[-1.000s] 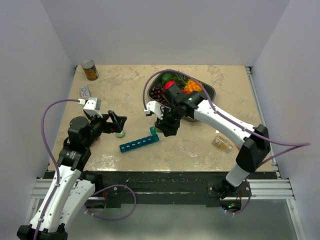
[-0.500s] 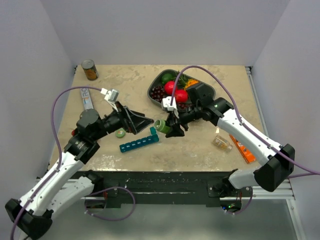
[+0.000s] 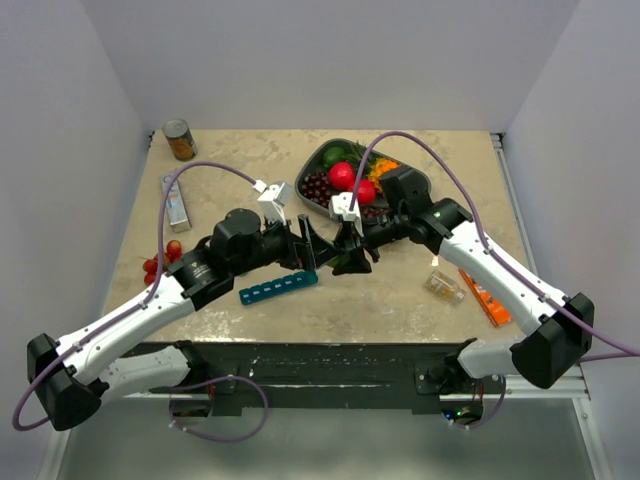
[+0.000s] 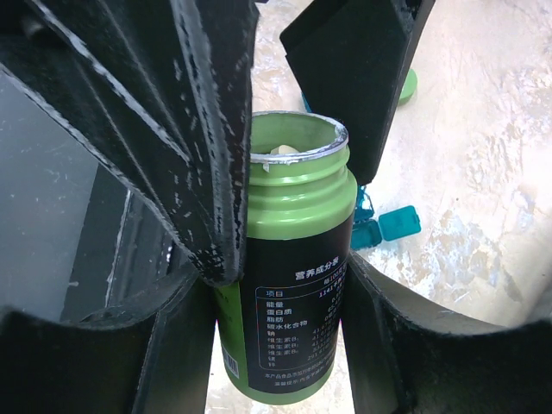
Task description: Sort the pills into containers
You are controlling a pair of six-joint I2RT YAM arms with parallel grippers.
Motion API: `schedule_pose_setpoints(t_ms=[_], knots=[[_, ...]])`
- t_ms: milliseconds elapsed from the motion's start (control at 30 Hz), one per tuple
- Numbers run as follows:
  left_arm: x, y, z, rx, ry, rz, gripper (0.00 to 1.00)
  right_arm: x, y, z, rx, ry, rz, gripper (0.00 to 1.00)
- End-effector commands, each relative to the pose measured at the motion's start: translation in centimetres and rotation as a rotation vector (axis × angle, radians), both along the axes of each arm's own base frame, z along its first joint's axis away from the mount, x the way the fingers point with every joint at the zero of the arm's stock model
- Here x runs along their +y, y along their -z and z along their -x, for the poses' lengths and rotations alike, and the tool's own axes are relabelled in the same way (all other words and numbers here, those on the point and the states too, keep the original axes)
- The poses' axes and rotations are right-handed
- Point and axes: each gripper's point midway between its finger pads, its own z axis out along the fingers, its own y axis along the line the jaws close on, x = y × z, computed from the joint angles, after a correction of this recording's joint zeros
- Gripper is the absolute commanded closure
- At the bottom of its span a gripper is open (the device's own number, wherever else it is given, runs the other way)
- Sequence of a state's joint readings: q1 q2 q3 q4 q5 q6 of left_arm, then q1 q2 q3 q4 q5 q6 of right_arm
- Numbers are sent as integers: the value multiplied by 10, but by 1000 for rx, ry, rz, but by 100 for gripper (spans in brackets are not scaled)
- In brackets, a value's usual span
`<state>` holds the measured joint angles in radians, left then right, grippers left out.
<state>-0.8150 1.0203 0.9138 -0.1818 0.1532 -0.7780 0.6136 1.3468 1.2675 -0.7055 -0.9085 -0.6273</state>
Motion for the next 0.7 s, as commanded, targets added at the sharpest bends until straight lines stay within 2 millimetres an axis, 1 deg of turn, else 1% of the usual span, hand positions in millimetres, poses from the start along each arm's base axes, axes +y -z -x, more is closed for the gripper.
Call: schedule_pose_setpoints(t_ms=[0,33,67,100,133,200,233,300,333,367,400,467,500,667], knots=[[-4,-14,-5,-38,-4,-6,13,5,-14,-1,-22,-14,-68,100],[-6,-14,-5,-38,3,-3,16,5,-13,-2,-19,-11,-71,100],[-8,-13,-3,-35,15,-4,27,5,-12,-3,-18,-7,-72,100],[-9,-13,-3,-35,21,-3,33,4,-11,-3,-18,-4,-72,100],[-10,-12,-3,-32,24,-5,44,4,-10,-5,-16,4,-71,100],[-10,-11,-2,-25,30,0,55,3,-11,-5,-16,6,-75,100],[-10,-12,-2,-25,27,5,73,2,-9,-5,-12,9,-74,100],[-10,-15,-1,-15,25,25,85,2,-9,-7,-14,15,-78,100],[-10,-17,-1,-14,19,36,95,2,-8,-6,-9,16,-77,100],[-9,-20,0,-3,6,54,98,2,-8,-6,-7,16,-80,98],[-8,-22,0,-2,2,66,100,1,-8,-8,-10,22,-83,93],[-7,-28,2,3,-6,100,100,1,-8,-8,3,25,-86,87],[-6,-30,2,3,-8,113,100,0,-8,-9,8,27,-90,80],[-1,-38,4,10,-35,174,100,0,-11,-10,26,23,-111,64]])
